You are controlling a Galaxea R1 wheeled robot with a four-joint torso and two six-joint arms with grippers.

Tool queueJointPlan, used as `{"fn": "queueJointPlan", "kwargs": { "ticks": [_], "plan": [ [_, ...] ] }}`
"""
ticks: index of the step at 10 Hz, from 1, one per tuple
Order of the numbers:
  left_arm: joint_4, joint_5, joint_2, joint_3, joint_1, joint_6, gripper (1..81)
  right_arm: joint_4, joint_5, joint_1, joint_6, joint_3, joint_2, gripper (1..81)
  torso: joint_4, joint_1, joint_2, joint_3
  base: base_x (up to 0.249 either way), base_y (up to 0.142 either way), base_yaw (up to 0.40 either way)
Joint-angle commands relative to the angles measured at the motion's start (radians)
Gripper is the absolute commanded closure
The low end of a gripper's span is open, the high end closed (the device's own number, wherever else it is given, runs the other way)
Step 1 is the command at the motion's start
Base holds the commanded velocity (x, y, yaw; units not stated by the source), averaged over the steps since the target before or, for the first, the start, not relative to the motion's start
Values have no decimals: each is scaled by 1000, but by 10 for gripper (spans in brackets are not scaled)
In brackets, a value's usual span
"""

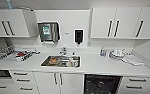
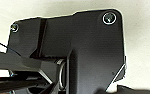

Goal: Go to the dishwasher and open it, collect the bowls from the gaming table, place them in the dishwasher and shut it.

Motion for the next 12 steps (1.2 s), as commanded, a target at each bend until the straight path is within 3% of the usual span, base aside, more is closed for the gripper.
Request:
{"fn": "queueJointPlan", "kwargs": {
  "ticks": [1, 2, 5, 6, 8, 9, 11, 12],
  "plan": [
    [11, 53, -6, 0, -38, 2, 10, -7, -47, 42, -1, 0, -8, 10, 0, -62, 97, -3, 0, 0, 0],
    [11, 53, -6, 0, -38, 2, 10, -9, -47, 43, -1, -3, -4, 10, 0, -13, 18, 7, 0, 0, 0],
    [9, 53, -5, 1, -38, 2, 10, -9, -47, 45, -1, -3, -4, 10, 0, -22, 29, 20, 0, 0, 0],
    [9, 53, -5, 0, -38, 0, 10, -9, -47, 46, -1, -1, -4, 10, 0, -87, 129, 21, 0, 0, 0],
    [12, 53, -5, 0, -38, 2, 10, -9, -46, 45, -1, 2, -4, 10, 0, -97, 144, 21, 0, 0, 0],
    [12, 53, -5, 0, -38, 2, 10, -9, -45, 45, -1, 2, -4, 10, 0, -177, 267, 21, 0, 0, 0],
    [11, 53, -5, 0, -38, 2, 10, -10, -47, 46, -1, 2, -4, 10, 0, -90, 134, 121, 0, 0, 0],
    [9, 53, -5, 0, -37, 2, 10, -10, -45, 46, -1, 0, -4, 10, 0, -97, 144, 137, 0, 0, 0]
  ]
}}
